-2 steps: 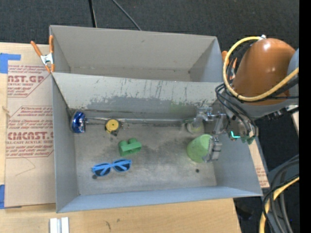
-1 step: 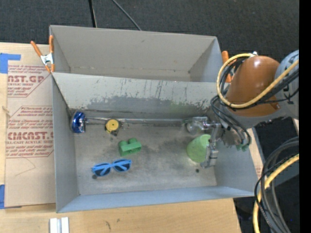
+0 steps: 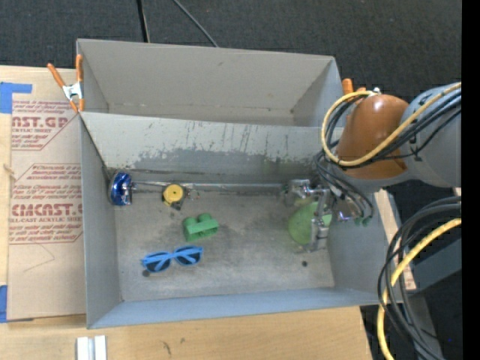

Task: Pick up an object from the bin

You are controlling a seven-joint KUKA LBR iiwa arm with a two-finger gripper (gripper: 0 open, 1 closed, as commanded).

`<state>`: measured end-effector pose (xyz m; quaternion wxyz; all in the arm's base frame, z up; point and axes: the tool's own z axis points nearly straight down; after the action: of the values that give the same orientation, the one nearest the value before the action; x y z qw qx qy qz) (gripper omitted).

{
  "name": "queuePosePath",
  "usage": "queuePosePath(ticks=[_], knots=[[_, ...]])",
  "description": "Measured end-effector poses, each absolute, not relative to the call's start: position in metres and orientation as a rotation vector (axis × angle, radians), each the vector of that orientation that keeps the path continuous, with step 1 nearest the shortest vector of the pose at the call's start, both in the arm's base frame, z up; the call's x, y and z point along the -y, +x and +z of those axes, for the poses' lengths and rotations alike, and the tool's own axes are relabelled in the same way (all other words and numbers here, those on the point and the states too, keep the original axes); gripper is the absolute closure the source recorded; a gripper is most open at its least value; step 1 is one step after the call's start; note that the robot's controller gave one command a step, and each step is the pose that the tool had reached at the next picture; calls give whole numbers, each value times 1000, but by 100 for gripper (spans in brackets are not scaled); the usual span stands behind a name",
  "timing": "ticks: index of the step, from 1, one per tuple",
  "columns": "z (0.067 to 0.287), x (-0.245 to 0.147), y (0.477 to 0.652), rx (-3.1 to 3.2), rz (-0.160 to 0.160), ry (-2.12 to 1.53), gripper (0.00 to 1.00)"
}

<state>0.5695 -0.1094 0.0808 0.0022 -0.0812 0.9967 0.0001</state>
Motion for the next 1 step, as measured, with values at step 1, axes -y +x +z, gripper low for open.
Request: queuePosePath(ticks=[1], knots=[[79,101,570,-3130,22,-263,100]])
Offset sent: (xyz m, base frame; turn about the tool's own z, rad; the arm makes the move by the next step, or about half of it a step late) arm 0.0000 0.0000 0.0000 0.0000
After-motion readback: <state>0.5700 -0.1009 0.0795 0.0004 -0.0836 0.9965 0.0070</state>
